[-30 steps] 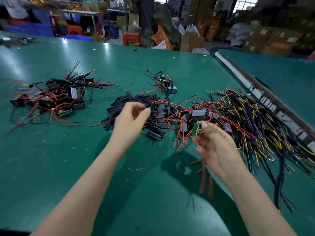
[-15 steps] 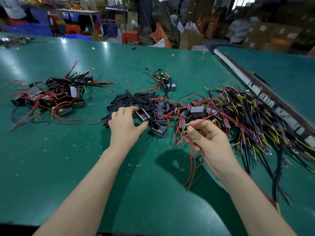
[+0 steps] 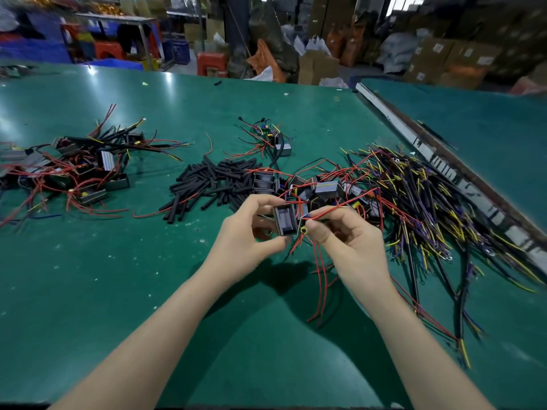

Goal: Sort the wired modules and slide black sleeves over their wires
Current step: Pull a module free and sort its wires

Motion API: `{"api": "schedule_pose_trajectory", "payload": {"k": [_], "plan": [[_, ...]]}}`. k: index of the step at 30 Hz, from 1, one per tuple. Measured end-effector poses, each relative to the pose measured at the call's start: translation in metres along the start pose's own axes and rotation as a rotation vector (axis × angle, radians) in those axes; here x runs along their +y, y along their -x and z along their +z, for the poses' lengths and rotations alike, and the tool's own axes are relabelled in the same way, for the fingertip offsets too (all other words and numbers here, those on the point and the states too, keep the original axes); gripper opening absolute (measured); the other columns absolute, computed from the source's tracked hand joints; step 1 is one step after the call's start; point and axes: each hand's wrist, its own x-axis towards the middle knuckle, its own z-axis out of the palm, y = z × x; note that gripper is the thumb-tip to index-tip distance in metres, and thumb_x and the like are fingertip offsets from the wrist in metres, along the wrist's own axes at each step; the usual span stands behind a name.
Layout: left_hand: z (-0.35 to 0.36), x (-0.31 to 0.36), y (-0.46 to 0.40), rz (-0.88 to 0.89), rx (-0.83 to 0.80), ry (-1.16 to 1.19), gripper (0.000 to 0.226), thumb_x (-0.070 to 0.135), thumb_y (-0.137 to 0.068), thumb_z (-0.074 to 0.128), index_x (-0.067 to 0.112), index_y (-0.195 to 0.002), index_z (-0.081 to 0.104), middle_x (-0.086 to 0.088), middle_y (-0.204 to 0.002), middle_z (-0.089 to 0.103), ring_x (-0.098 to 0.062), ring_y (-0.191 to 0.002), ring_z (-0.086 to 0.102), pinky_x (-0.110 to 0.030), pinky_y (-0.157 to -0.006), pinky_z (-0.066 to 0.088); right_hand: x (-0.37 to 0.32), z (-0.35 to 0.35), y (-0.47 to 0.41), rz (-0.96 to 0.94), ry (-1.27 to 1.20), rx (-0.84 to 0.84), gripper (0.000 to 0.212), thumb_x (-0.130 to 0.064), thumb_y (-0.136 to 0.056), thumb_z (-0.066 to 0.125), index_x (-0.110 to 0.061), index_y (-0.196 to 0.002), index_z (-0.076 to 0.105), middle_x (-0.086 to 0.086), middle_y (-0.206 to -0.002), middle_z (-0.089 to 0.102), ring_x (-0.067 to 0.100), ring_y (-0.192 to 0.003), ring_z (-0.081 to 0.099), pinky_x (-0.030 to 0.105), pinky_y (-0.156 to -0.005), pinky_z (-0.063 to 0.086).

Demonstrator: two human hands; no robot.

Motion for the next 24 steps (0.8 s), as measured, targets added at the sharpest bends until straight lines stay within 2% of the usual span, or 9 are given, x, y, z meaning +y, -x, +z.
{"api": "schedule_pose_trajectory", "payload": {"k": [2,5,7,14,19,22,24], "plan": [[0.002,0.004,0.002,0.060,-0.027,-0.067,0.059,0.008,-0.070,0.078,0.049,-0.103,0.053,0.018,-0.101,0.064,-0.003,-0.083,0.064,-0.026,-0.079,0.051,0.001,0.000,0.000,-0.097,0.132,-0.016,0.002,-0.029,-0.082,0.069,-0.030,-0.083,0.070,-0.015,-0.088,0.067,0.002,-0.088,0.062,0.016,-0.081,0.044],[0.002,0.007,0.003,0.168,-0.062,-0.173,0.062,0.007,-0.071,0.076,0.048,-0.111,0.052,0.016,-0.109,0.062,-0.006,-0.083,0.063,-0.021,-0.072,0.049,0.003,0.001,0.001,-0.202,0.277,-0.024,0.007,-0.022,-0.085,0.067,-0.017,-0.090,0.070,-0.016,-0.093,0.063,0.002,-0.092,0.061,0.017,-0.083,0.045],[0.002,0.007,0.003,0.201,-0.070,-0.202,0.063,0.006,-0.070,0.076,0.046,-0.113,0.052,0.013,-0.111,0.061,-0.007,-0.083,0.062,-0.018,-0.070,0.047,0.004,0.002,0.001,-0.212,0.290,-0.009,0.005,-0.019,-0.086,0.068,-0.017,-0.090,0.070,-0.014,-0.093,0.063,0.000,-0.091,0.060,0.014,-0.082,0.043],[0.004,0.010,0.005,0.219,-0.060,-0.191,0.063,0.006,-0.068,0.079,0.043,-0.114,0.054,0.018,-0.098,0.062,-0.002,-0.078,0.062,-0.012,-0.070,0.045,0.008,0.002,0.001,-0.213,0.385,0.017,0.010,-0.023,-0.089,0.066,-0.014,-0.089,0.069,-0.015,-0.090,0.056,0.003,-0.085,0.056,0.018,-0.076,0.043],[0.004,0.014,0.005,0.192,-0.084,-0.167,0.068,0.006,-0.069,0.079,0.048,-0.114,0.051,0.022,-0.099,0.062,0.002,-0.077,0.062,-0.012,-0.070,0.045,0.010,0.002,0.001,-0.261,0.438,0.014,0.018,-0.027,-0.090,0.061,-0.011,-0.090,0.070,-0.016,-0.088,0.052,-0.005,-0.081,0.050,0.011,-0.073,0.037],[0.002,0.014,0.005,0.150,-0.098,-0.114,0.069,0.004,-0.071,0.078,0.052,-0.112,0.051,0.024,-0.099,0.064,0.003,-0.080,0.064,-0.017,-0.076,0.049,0.010,-0.001,-0.001,-0.268,0.421,-0.028,0.008,-0.020,-0.088,0.066,-0.016,-0.094,0.071,-0.017,-0.090,0.052,-0.005,-0.082,0.051,0.009,-0.073,0.036],[0.002,0.015,0.006,0.119,-0.100,-0.056,0.068,0.001,-0.072,0.077,0.052,-0.111,0.054,0.024,-0.098,0.067,0.001,-0.084,0.066,-0.019,-0.082,0.051,0.008,0.000,0.000,-0.200,0.363,-0.014,0.012,-0.023,-0.086,0.070,-0.031,-0.091,0.064,-0.015,-0.089,0.055,-0.001,-0.081,0.055,0.012,-0.070,0.040]]}}
